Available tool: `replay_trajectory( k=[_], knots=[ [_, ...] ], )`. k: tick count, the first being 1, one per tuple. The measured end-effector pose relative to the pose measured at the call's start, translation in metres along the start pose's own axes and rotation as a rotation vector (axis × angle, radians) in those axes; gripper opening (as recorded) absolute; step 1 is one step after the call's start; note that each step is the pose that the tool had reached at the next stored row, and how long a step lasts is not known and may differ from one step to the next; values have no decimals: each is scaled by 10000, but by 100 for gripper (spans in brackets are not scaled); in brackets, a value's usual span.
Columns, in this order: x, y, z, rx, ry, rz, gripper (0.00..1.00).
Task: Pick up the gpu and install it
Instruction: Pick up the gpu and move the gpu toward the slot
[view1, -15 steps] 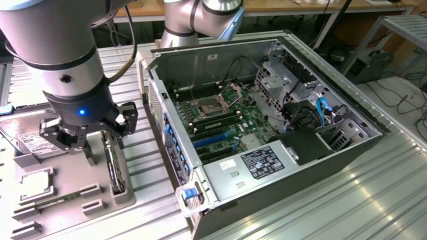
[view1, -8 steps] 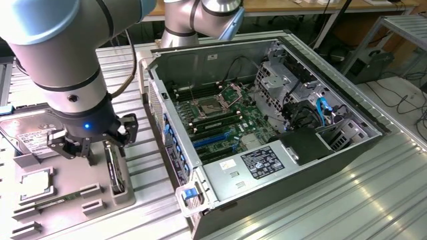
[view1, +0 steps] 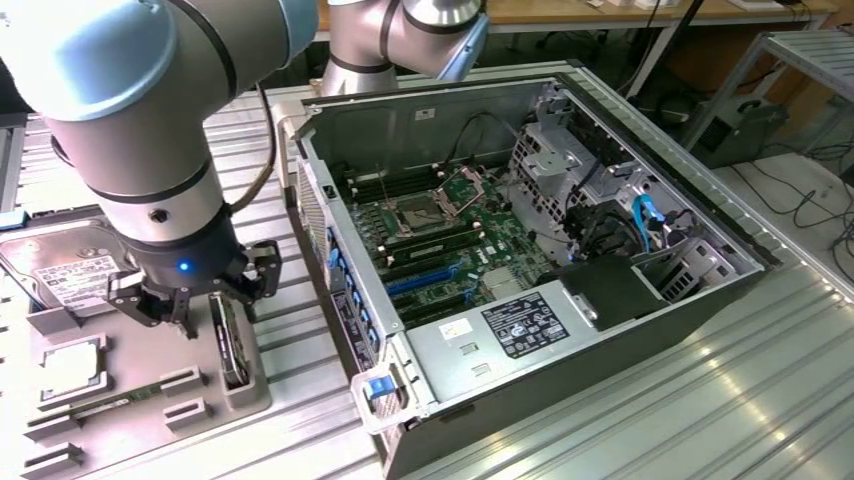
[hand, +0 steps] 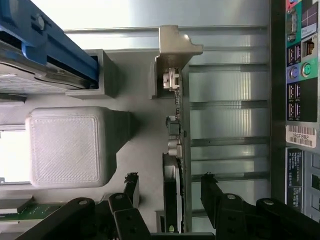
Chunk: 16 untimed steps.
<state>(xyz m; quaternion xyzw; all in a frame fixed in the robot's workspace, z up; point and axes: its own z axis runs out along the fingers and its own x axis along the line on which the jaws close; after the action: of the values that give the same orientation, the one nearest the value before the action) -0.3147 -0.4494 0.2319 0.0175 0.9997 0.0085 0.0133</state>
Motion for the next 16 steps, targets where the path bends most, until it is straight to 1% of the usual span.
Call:
replay_trajectory(
  k=[2, 3, 4, 5, 6, 8, 9, 10, 11, 12, 16],
  knots=[
    [-6, -1, 60, 2, 0, 33, 62],
    [-6, -2, 95, 11, -2, 55, 62],
    [-5, -3, 137, 39, -2, 72, 62],
    [-5, -3, 156, 47, -4, 77, 62],
    [-4, -3, 156, 53, -4, 77, 62],
    [-4, -3, 156, 61, -26, 77, 62],
    [-4, -3, 157, 61, -28, 76, 60],
    [-4, -3, 157, 61, -29, 75, 54],
    [-4, -3, 157, 60, -29, 76, 54],
    [-5, -3, 156, 66, -31, 76, 47],
    [-6, -2, 125, 130, -30, 74, 47]
  ],
)
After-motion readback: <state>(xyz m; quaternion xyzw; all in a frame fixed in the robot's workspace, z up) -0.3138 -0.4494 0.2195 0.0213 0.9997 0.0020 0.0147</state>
